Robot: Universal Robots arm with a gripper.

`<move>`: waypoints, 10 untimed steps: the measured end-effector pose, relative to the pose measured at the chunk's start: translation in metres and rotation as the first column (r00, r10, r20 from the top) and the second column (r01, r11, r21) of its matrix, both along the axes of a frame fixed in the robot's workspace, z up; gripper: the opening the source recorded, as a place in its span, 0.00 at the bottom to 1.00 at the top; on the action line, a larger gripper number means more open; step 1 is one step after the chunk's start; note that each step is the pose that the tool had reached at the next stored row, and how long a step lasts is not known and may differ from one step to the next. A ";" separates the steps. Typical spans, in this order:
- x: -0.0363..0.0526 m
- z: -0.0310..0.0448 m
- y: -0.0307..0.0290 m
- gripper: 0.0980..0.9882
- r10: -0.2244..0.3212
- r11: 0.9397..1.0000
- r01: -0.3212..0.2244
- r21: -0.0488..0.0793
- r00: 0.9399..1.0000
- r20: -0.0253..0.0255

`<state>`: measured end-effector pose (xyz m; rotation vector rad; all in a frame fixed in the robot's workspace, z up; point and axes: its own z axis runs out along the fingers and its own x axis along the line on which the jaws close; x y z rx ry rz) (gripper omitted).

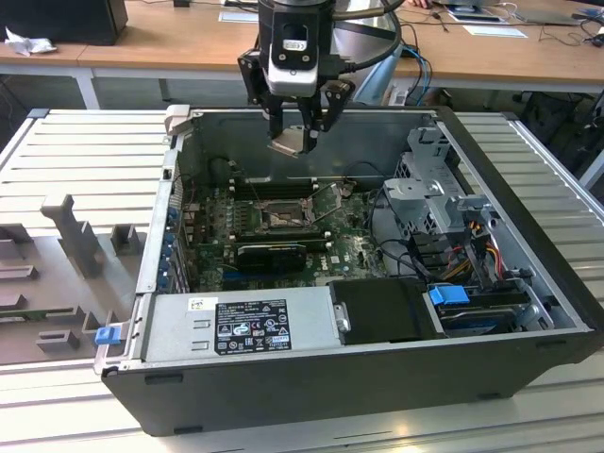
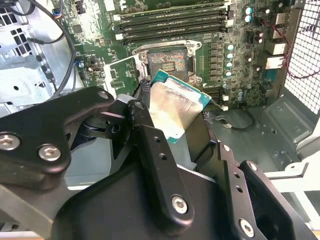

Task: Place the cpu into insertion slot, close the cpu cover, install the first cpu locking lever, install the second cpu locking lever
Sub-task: 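Place the cpu into insertion slot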

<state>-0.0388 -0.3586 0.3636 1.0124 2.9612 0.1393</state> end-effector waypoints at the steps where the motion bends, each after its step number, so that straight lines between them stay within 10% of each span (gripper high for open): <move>1: 0.0000 0.0000 0.0000 0.48 -0.006 1.000 0.006 0.000 1.000 0.000; 10: 0.0001 -0.0001 0.0000 0.48 -0.106 0.994 0.106 0.000 0.994 0.000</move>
